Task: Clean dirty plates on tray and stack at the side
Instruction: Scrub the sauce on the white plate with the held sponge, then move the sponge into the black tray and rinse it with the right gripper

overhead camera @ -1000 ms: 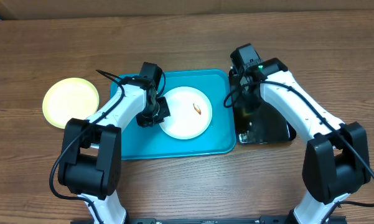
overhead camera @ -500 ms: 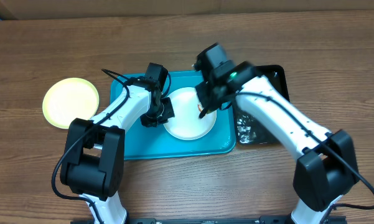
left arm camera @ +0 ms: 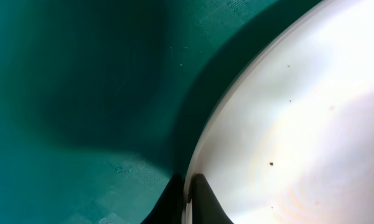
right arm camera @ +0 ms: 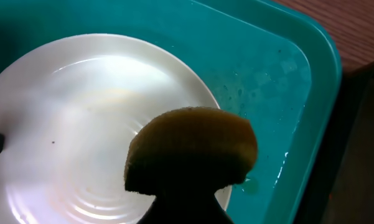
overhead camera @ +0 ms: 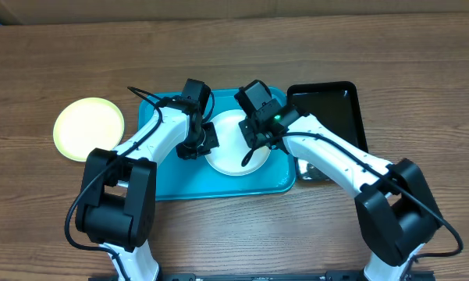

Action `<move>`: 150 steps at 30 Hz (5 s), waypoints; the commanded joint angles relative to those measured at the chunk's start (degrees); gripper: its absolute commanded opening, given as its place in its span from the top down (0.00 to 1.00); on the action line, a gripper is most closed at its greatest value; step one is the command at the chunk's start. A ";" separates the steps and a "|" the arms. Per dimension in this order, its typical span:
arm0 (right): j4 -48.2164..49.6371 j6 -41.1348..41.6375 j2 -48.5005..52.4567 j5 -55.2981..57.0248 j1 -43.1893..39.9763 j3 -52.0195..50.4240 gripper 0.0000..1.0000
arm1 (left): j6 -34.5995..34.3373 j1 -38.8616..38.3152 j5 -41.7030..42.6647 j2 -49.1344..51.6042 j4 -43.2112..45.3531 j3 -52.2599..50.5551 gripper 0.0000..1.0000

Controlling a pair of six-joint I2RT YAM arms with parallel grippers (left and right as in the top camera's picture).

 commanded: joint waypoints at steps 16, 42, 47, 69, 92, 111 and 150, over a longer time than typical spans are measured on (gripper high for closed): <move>0.52 0.39 5.64 1.62 0.66 -0.42 0.72 | -0.28 -0.52 -1.38 1.16 -0.63 -0.70 0.96; 11.08 5.64 5.99 -9.64 0.63 -10.29 0.96 | -0.26 -0.48 -1.38 1.16 -0.61 -0.70 0.96; 11.61 8.00 5.99 -19.23 0.63 -10.38 0.96 | -0.26 -0.48 -1.38 1.16 -0.61 -0.70 0.96; 9.53 5.05 -4.70 -64.87 -21.40 -1.01 0.96 | -0.24 -0.48 -1.55 1.16 -0.59 -0.70 0.96; -3.54 -1.16 -7.48 -13.81 -29.88 -13.84 0.92 | 1.60 -0.48 -1.55 1.16 0.28 -0.70 0.96; 9.05 -1.09 -7.43 -11.04 -29.88 -22.45 0.37 | 1.66 -0.48 -1.53 1.16 0.63 -0.70 0.95; -1.66 -1.16 -9.18 -15.93 -29.90 -15.10 0.00 | 1.68 -0.52 -1.51 1.16 1.53 -0.70 0.96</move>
